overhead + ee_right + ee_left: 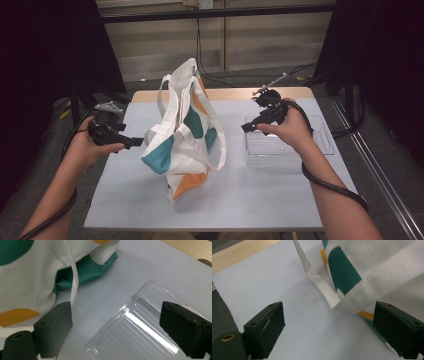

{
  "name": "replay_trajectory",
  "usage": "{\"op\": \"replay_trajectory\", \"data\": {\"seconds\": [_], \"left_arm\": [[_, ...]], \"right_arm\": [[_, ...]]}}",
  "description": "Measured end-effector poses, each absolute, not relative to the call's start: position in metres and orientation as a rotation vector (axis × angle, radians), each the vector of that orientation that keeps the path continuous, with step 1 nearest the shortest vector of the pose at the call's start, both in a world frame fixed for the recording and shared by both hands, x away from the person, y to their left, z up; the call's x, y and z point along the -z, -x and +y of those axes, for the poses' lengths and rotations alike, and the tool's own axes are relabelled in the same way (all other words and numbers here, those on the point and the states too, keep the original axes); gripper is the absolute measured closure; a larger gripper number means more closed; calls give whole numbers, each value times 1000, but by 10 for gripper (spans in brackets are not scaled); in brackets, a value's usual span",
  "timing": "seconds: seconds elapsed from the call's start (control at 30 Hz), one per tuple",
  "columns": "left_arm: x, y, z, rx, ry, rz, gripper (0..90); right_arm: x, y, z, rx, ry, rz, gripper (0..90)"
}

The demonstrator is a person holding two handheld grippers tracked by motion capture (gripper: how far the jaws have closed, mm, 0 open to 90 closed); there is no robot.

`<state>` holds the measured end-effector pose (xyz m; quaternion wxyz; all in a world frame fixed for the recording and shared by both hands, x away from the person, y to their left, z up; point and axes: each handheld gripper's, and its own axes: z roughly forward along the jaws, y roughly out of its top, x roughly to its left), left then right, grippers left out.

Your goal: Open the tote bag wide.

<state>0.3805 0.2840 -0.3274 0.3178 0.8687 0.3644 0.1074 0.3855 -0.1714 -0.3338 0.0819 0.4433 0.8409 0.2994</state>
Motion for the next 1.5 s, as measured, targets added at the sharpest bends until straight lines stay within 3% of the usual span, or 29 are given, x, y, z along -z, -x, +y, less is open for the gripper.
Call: {"op": "replay_trajectory", "data": {"seconds": [0.4,1.0,1.5], "left_arm": [[299,-394,260,-275,-2340,898,112],[264,-408,246,-273,-2293,905,132],[253,-409,220,-253,-2303,859,169]], "right_arm": [[319,-398,-158,-890,-1347,2505,114],[287,-402,-133,-852,-1288,2512,131],[276,-410,-109,-826,-1265,2532,135]]}}
